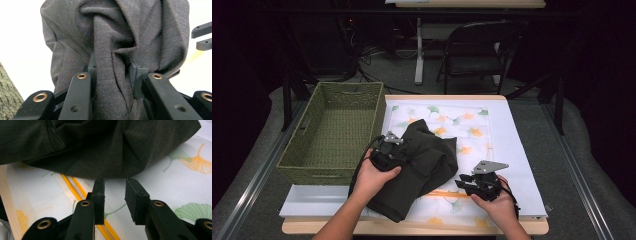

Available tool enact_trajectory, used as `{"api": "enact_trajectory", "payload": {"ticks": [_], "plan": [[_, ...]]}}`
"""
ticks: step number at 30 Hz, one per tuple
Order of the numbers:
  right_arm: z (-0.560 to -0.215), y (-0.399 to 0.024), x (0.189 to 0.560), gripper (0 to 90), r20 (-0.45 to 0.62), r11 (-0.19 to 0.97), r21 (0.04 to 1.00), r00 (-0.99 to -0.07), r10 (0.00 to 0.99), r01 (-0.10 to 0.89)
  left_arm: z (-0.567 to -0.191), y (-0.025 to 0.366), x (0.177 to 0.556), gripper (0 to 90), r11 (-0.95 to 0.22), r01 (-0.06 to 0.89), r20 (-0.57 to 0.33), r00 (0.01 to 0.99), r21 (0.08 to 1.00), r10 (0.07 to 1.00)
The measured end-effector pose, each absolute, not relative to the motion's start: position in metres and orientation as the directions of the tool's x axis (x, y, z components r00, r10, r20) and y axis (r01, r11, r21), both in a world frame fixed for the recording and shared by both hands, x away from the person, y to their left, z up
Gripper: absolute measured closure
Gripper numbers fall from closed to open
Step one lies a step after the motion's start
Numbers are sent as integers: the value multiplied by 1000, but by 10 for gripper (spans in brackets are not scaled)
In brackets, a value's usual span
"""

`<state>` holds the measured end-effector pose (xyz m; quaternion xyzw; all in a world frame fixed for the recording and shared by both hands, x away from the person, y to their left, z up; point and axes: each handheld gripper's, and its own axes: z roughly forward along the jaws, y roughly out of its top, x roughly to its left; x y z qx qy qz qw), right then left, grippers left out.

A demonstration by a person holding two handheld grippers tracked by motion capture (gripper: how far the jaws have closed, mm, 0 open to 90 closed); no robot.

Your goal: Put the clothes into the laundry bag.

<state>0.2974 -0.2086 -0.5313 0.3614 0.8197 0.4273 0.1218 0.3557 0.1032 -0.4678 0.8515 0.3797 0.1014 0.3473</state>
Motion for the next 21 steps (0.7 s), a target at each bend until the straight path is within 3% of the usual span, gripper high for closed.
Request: {"api": "enact_trajectory", "payload": {"ticks": [12, 21], "plan": [[-536, -192, 304, 730, 121, 408, 768, -739, 663, 493, -462, 95, 364, 688, -455, 587, -97, 676, 670, 730], [-547, -180, 300, 706, 86, 455, 758, -764, 640, 467, -462, 90, 376, 688, -452, 597, -102, 670, 662, 736]]}}
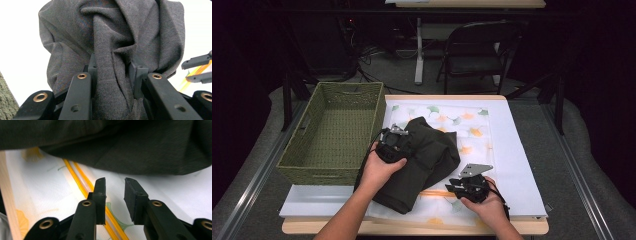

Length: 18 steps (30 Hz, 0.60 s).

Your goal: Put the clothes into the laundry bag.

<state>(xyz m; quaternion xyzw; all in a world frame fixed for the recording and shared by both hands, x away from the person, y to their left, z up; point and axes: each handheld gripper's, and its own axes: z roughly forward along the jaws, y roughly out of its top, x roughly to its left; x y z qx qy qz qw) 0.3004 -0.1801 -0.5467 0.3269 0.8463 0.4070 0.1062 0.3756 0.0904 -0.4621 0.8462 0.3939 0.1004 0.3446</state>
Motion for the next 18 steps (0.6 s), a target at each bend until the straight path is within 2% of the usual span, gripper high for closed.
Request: {"api": "enact_trajectory", "payload": {"ticks": [4, 18], "plan": [[-551, -175, 301, 688, 57, 491, 742, -772, 632, 457, -463, 91, 376, 688, -451, 599, -103, 669, 662, 736], [-557, -156, 303, 639, 53, 525, 731, -803, 594, 436, -466, 92, 378, 687, -434, 618, -124, 655, 656, 745]]}}
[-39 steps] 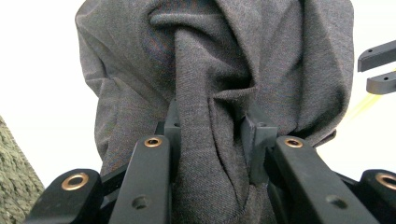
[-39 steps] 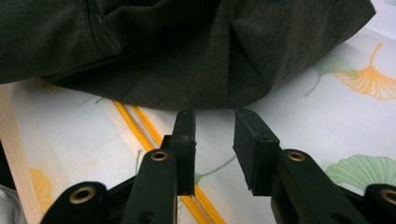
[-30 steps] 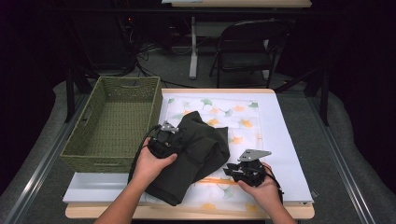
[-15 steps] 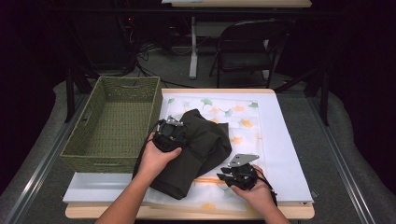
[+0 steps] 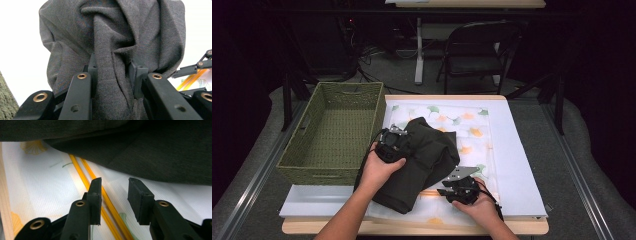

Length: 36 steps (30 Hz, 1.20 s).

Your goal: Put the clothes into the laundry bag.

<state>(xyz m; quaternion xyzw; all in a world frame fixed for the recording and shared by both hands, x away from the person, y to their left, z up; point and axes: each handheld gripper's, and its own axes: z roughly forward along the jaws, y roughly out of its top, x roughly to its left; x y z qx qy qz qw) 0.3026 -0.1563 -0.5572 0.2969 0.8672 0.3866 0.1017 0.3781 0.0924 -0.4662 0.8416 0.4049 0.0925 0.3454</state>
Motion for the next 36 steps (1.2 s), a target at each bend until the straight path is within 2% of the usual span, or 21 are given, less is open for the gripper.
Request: {"api": "enact_trajectory", "payload": {"ticks": [9, 13, 15, 18, 24, 25, 36], "plan": [[-560, -148, 306, 643, 49, 540, 724, -812, 581, 430, -469, 94, 381, 687, -412, 635, -138, 635, 653, 760], [-562, -144, 304, 599, 30, 561, 721, -827, 562, 407, -469, 93, 382, 687, -415, 634, -132, 634, 652, 762], [-562, -142, 303, 605, 18, 566, 723, -829, 559, 397, -470, 93, 382, 687, -418, 634, -132, 636, 651, 760], [-563, -140, 303, 648, 1, 572, 726, -832, 555, 382, -470, 93, 382, 687, -417, 634, -133, 636, 651, 760], [-563, -140, 304, 866, -23, 580, 729, -833, 552, 364, -470, 94, 382, 687, -418, 634, -131, 636, 651, 760], [-563, -140, 305, 880, -27, 581, 728, -831, 555, 364, -469, 94, 382, 688, -419, 634, -130, 637, 650, 760], [-560, -145, 309, 891, 49, 543, 717, -809, 586, 437, -465, 97, 379, 693, -423, 626, -138, 650, 655, 747]]}}
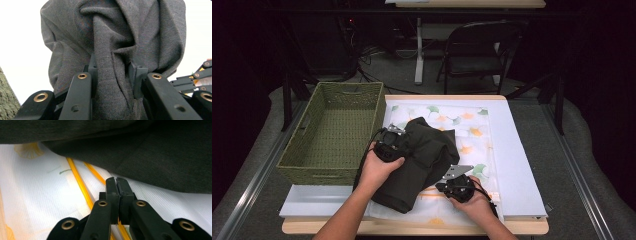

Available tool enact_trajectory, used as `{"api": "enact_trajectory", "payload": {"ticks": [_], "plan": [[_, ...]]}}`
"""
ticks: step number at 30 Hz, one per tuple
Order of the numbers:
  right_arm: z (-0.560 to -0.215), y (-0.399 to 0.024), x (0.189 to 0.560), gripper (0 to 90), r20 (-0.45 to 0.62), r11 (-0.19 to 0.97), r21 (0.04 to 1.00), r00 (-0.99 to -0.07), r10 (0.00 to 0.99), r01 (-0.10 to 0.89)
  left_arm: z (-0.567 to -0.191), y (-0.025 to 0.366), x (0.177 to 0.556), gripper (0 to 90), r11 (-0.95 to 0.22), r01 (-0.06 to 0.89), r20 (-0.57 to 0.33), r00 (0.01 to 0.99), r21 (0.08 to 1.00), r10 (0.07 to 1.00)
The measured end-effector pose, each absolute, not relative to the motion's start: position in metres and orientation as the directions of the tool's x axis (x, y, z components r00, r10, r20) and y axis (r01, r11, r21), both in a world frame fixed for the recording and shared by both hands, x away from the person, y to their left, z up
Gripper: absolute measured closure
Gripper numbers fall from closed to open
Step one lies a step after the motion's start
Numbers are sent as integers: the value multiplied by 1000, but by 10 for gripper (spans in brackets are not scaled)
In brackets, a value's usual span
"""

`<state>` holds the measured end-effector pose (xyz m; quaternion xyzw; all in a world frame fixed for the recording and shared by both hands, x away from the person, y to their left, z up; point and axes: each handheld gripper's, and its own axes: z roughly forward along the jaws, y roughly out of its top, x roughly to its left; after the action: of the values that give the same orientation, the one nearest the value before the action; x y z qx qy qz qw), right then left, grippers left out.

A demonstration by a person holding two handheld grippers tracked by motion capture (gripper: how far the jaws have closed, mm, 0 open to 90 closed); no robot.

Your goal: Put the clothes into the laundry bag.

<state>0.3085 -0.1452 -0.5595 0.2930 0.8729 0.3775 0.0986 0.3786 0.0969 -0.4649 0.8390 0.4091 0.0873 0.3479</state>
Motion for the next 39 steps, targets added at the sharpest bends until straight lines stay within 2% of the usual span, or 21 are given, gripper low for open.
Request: {"api": "enact_trajectory", "payload": {"ticks": [6, 12, 17, 20, 27, 31, 37, 39], "plan": [[-555, -152, 311, 892, 80, 519, 724, -802, 591, 455, -456, 104, 371, 697, -429, 611, -143, 668, 665, 730], [-549, -163, 317, 891, 60, 534, 714, -799, 598, 453, -447, 107, 365, 706, -449, 593, -116, 679, 669, 725], [-546, -171, 327, 892, 146, 486, 716, -789, 597, 500, -442, 109, 363, 727, -453, 584, -109, 685, 673, 720], [-538, -169, 330, 892, 140, 491, 726, -802, 580, 482, -438, 112, 363, 779, -449, 580, -108, 685, 679, 721], [-532, -165, 333, 891, 124, 496, 735, -811, 572, 462, -443, 107, 369, 777, -454, 601, -121, 679, 658, 724], [-540, -166, 329, 891, 129, 499, 725, -806, 578, 474, -453, 98, 374, 735, -466, 617, -121, 674, 634, 729], [-542, -167, 327, 891, 136, 490, 728, -802, 582, 479, -461, 87, 382, 599, -491, 647, -110, 662, 584, 741], [-543, -168, 326, 891, 139, 487, 728, -800, 584, 482, -464, 85, 384, 578, -497, 657, -101, 654, 567, 750]]}}
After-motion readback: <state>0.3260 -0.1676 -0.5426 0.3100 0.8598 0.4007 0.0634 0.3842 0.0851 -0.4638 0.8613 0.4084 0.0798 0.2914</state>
